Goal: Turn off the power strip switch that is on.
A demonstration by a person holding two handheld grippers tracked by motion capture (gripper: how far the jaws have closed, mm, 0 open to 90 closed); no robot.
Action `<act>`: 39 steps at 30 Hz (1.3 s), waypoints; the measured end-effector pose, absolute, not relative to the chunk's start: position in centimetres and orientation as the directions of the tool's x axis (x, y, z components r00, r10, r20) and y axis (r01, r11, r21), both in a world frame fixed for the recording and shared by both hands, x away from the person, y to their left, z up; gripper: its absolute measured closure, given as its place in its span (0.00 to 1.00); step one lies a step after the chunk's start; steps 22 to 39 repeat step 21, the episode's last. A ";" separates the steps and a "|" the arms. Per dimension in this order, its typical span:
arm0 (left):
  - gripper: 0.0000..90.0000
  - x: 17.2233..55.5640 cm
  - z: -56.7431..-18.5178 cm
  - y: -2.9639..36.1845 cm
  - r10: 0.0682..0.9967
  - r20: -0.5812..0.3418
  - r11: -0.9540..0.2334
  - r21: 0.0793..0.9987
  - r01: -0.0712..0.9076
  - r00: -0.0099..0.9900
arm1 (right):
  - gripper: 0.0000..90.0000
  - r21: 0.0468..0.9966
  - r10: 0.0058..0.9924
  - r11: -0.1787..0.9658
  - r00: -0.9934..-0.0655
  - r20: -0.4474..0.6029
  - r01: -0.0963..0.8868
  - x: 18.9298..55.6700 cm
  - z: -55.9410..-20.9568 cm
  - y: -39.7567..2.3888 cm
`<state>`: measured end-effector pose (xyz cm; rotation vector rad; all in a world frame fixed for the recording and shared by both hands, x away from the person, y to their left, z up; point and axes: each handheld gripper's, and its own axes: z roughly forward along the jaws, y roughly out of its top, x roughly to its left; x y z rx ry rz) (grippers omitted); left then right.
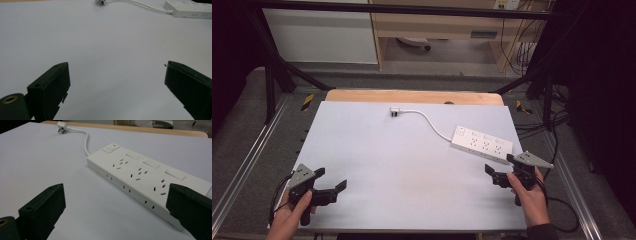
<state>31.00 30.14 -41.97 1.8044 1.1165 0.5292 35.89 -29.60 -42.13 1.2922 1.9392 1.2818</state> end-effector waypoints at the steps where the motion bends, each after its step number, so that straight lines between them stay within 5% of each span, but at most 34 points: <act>1: 0.07 31.0 -42.0 30.1 0.862 -0.100 -0.169 0.868 0.467 0.497 | 0.03 0.887 0.890 0.122 -0.445 0.101 0.445 35.9 -42.3 -29.5; 39: 0.07 31.0 -42.2 29.7 0.852 -0.085 -0.200 0.859 0.471 0.517 | 0.04 0.830 0.880 0.225 -0.473 0.052 0.510 36.4 -44.8 -27.1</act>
